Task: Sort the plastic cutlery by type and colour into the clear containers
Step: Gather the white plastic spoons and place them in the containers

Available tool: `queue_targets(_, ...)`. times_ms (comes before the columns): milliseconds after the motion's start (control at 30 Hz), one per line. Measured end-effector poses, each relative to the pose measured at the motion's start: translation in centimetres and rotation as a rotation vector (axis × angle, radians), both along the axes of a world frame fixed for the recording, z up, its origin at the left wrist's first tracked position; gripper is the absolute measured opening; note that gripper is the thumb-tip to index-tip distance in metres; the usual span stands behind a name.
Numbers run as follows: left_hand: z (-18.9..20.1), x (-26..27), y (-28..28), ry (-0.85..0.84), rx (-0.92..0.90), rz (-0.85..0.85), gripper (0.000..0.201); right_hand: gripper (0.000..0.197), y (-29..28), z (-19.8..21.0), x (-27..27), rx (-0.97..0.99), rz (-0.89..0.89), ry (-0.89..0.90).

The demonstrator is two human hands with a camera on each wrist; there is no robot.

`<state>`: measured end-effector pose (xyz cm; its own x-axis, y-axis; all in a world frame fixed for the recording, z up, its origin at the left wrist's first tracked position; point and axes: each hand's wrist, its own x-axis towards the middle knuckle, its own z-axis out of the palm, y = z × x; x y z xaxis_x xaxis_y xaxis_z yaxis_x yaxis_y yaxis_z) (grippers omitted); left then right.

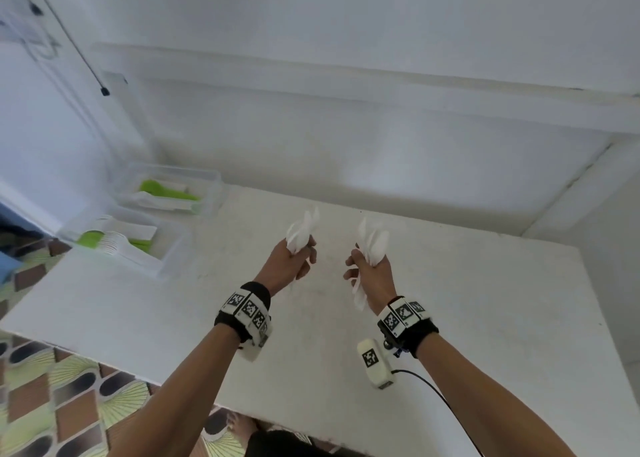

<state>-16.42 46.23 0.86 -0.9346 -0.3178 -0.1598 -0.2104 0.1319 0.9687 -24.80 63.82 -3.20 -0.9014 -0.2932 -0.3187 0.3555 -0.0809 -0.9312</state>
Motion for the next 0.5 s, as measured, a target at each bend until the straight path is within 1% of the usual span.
queue_targets(67,0.2,0.6,-2.9,0.018,0.096,-0.018,0.011,0.013,-3.7,0.4,0.8,-0.013,0.02,0.02)
queue_targets(100,0.1,0.7,-4.5,0.01,0.121,-0.033,0.02,0.01,-5.7,0.7,1.1,-0.017,0.032,0.027)
queue_targets(133,0.1,1.0,-6.2,-0.008,0.138,-0.055,0.027,0.011,-7.6,1.1,1.5,-0.015,0.043,0.026)
queue_targets(167,0.1,1.1,-7.8,-0.019,0.153,-0.074,0.031,0.017,-9.6,1.6,1.8,-0.008,0.052,0.022)
queue_targets(233,0.3,1.4,-10.9,-0.022,0.168,-0.098,0.029,0.033,-13.5,2.9,2.5,-0.001,0.059,0.012)
queue_targets(333,0.3,2.0,-15.4,-0.045,0.216,-0.072,0.031,0.049,-18.7,4.3,3.3,0.016,0.016,-0.029)
queue_targets(367,0.3,2.0,-16.6,-0.053,0.222,-0.068,0.032,0.051,-20.2,4.7,3.5,0.025,0.002,-0.027)
queue_targets(433,0.2,2.1,-18.8,-0.089,0.224,-0.086,0.036,0.047,-22.7,5.2,3.8,0.051,0.008,-0.025)
queue_targets(500,0.0,2.2,-20.6,-0.123,0.22,-0.122,0.044,0.045,-24.8,5.4,4.1,0.066,0.031,-0.013)
